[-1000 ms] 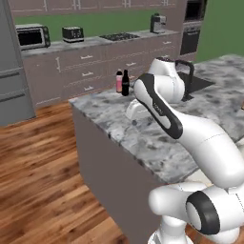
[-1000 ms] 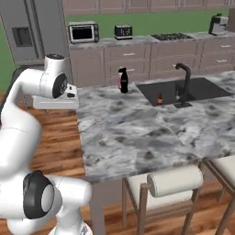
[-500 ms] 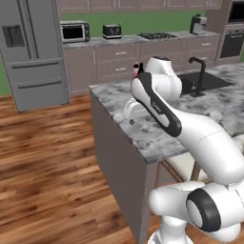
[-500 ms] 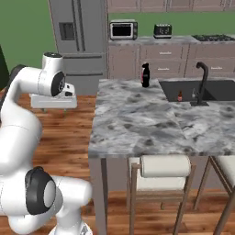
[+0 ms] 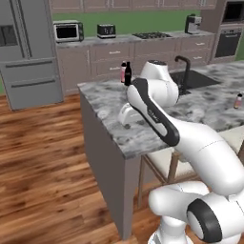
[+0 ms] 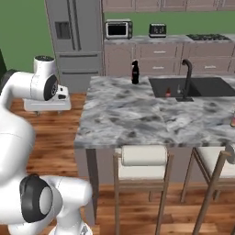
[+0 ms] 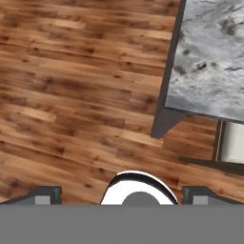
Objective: Place the large bottle from the dining counter next to the other large bottle outside the sink, and place the small bottle from the dining counter next to the other small bottle inside the sink.
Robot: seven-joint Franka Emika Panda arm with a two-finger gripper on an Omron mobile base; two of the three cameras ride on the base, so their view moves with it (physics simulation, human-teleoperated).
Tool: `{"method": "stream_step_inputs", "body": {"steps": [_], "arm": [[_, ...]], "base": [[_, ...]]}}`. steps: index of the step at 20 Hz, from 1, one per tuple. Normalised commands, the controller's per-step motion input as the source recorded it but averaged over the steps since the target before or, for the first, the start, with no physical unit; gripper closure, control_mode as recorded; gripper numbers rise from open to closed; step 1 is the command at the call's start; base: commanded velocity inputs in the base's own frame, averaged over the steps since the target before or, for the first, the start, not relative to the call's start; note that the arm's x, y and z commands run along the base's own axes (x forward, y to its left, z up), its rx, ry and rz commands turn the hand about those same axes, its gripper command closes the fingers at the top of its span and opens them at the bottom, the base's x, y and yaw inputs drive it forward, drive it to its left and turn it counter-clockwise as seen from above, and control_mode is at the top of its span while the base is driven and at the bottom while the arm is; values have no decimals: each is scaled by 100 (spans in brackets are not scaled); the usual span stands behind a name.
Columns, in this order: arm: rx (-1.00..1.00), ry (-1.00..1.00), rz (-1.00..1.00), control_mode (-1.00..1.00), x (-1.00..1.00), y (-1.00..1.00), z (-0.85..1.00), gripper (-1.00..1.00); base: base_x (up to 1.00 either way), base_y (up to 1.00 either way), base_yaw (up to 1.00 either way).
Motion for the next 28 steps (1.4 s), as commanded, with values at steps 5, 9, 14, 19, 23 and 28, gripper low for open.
{"method": "stream_step_inputs", "body": {"steps": [5,9,14,19,23,28], "arm": [[0,0,0,100,0,0,0,-100],[0,0,0,100,0,0,0,-100],[0,0,0,100,0,0,0,-100],[0,0,0,100,0,0,0,-100],[0,0,0,100,0,0,0,-100],[0,0,0,100,0,0,0,-100]], "base": [[0,-100,-16],[0,-100,-16],[0,-100,-12],[0,-100,-3],[0,-100,0],[6,-100,2]]}}
